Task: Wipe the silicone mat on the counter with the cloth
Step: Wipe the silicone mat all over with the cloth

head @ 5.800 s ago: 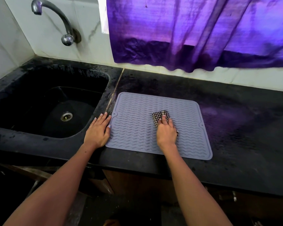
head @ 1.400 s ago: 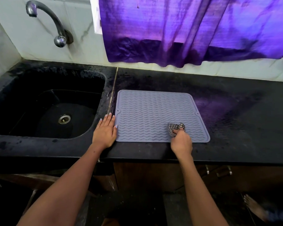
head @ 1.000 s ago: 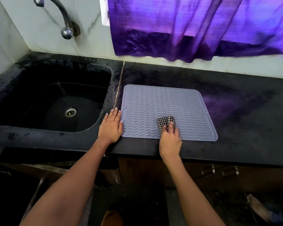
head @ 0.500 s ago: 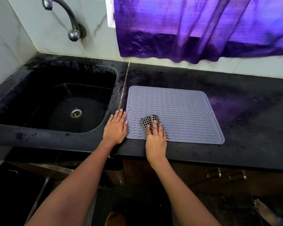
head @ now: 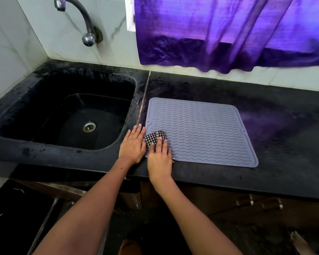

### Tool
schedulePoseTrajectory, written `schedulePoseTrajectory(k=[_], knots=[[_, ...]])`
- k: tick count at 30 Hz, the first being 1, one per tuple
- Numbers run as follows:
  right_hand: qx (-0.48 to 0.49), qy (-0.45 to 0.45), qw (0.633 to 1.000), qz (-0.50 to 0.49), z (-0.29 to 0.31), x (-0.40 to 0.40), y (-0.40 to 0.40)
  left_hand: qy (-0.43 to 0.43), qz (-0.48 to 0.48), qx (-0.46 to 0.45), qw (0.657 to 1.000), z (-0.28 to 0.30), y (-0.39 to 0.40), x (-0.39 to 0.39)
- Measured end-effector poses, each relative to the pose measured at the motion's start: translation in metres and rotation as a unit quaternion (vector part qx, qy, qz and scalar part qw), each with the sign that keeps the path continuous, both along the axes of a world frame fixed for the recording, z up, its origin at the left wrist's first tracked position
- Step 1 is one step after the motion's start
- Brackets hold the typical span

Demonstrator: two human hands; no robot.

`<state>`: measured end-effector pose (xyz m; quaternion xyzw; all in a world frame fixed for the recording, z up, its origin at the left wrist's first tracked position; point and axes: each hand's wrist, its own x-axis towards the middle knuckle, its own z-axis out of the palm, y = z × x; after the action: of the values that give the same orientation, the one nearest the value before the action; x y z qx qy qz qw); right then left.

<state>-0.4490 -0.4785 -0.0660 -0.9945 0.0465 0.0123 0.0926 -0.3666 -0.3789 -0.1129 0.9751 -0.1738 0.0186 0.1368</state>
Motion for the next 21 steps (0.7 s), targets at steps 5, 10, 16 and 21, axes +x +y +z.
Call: schedulePoseTrajectory(k=[5, 10, 16, 21], knots=[[-0.017, 0.015, 0.999, 0.035, -0.001, -0.003, -0.008, 0.002, -0.003, 0.007, 1.0, 0.0, 0.001, 0.0], [0.074, -0.018, 0.997, -0.026, 0.025, 0.026, -0.019, 0.003, -0.001, 0.002, 1.0, 0.0, 0.0, 0.0], [-0.033, -0.009, 0.999, 0.013, 0.005, 0.04, -0.025, 0.0, 0.007, 0.0, 1.0, 0.0, -0.001, -0.001], [-0.053, 0.018, 0.998, 0.037, -0.003, 0.042, -0.03, -0.003, 0.007, -0.001, 1.0, 0.0, -0.001, -0.003]])
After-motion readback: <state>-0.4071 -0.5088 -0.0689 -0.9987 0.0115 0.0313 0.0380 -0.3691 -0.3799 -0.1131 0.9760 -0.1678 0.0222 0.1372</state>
